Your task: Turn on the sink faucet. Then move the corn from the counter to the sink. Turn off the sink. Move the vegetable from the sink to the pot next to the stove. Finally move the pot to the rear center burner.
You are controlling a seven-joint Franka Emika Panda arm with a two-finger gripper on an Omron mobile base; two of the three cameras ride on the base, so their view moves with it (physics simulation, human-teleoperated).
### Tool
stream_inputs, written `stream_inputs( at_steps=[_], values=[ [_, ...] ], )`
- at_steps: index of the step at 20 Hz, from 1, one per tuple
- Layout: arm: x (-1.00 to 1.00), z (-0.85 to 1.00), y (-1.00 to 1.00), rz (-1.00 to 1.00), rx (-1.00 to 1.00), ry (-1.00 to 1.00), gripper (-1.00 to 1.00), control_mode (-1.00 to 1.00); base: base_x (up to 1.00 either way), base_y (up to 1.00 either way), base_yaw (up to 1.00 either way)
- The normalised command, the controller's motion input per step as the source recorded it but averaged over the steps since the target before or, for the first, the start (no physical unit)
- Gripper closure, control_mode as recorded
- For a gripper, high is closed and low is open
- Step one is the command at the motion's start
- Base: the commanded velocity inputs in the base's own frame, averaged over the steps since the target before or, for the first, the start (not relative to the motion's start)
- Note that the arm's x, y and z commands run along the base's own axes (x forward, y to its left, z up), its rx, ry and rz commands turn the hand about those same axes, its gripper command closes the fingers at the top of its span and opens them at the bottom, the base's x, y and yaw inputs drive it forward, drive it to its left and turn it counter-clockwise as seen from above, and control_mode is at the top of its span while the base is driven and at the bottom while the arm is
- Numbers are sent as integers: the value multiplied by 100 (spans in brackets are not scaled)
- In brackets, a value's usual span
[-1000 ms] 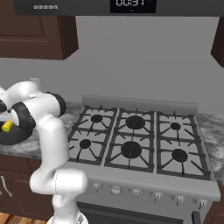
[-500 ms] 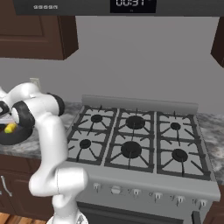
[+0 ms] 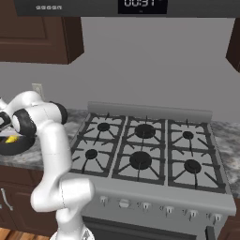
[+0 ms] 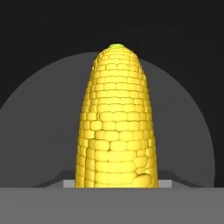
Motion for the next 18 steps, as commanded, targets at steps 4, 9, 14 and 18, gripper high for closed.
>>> stream_inputs(
  at_steps=[4,9,14,18],
  values=[
    [0,3,1,0,0,0,-100,-100,0,0,0],
    [0,17,2,0,0,0,-100,-100,0,0,0],
    [-11,42,-1,-2,0,-1,-100,-100,0,0,0],
    [-38,35,-14,-9,0,0,-100,-100,0,0,0]
  ],
)
